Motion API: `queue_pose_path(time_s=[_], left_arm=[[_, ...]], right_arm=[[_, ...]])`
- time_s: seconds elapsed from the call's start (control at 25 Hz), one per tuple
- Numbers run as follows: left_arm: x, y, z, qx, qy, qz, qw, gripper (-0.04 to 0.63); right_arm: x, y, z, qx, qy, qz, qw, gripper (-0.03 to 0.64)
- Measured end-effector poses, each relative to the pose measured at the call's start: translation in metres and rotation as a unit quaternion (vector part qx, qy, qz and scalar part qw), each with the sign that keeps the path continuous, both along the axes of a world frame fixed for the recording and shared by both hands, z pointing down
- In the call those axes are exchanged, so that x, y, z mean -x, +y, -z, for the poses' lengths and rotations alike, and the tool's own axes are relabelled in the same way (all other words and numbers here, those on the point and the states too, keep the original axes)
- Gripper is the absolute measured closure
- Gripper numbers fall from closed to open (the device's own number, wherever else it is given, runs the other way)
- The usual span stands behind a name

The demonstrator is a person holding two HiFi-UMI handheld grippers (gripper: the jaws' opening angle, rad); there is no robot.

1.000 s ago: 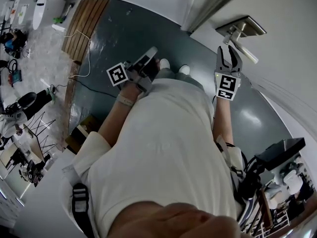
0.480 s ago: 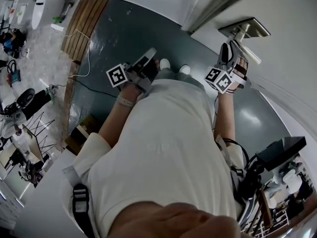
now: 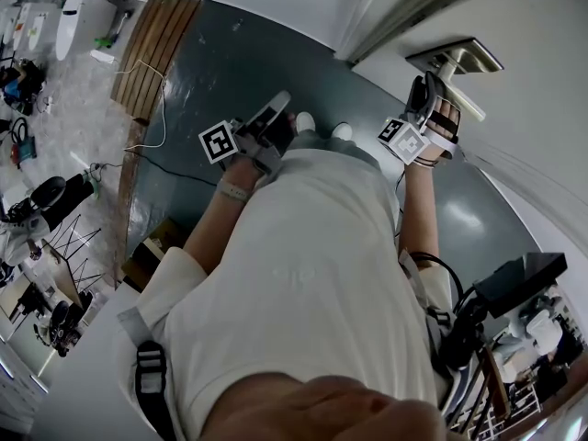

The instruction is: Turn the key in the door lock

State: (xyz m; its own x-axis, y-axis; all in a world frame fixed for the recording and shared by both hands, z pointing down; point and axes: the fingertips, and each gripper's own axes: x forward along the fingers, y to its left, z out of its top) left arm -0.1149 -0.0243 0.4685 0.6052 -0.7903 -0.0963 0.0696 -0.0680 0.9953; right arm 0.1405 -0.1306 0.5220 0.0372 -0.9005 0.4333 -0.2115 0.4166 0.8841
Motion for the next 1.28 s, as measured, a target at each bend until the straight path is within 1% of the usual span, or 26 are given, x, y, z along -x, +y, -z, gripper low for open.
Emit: queue_pose_path(time_s=[0.12, 0.24, 0.36, 0.6, 0.8, 0.96, 1.12, 1.28], left_arm=[[-0.003, 0.000, -0.002, 0.000, 0.002, 0.000, 1.0000, 0.589], [-0.003, -0.001, -0.004, 0.001, 0.005, 0.000, 1.0000, 0.589], [-0.004, -0.001, -0.005, 0.002, 0.007, -0.001, 1.0000, 0.589], [0.001, -0.005, -0.003, 0.005, 0.012, 0.001, 0.9999, 0.589], [-0.004, 0.000, -0.007, 0.005, 0.011, 0.004, 0.9999, 0.589], [-0.001, -0.001, -0.006, 0.005, 0.011, 0.005, 0.9999, 0.589], [-0.002, 0.001, -0.007, 0.006, 0.013, 0.008, 0.9999, 0.589], [-0.002, 0.001, -0.008, 0.008, 0.015, 0.010, 0.9998, 0.589]], right_arm=[[-0.006, 0.000, 0.000, -0.007, -0.014, -0.004, 1.000, 0.490], [-0.011, -0.002, -0.002, -0.019, -0.042, -0.011, 0.999, 0.494], [-0.013, -0.001, 0.000, -0.020, -0.068, -0.019, 0.997, 0.497], [-0.011, -0.005, 0.006, -0.013, -0.143, -0.041, 0.989, 0.497], [-0.017, -0.001, 0.005, -0.010, -0.202, -0.049, 0.978, 0.497], [-0.014, -0.004, 0.007, -0.001, -0.236, -0.057, 0.970, 0.497], [-0.015, -0.004, 0.008, 0.008, -0.292, -0.067, 0.954, 0.497], [-0.014, -0.006, 0.009, 0.013, -0.330, -0.072, 0.941, 0.495]])
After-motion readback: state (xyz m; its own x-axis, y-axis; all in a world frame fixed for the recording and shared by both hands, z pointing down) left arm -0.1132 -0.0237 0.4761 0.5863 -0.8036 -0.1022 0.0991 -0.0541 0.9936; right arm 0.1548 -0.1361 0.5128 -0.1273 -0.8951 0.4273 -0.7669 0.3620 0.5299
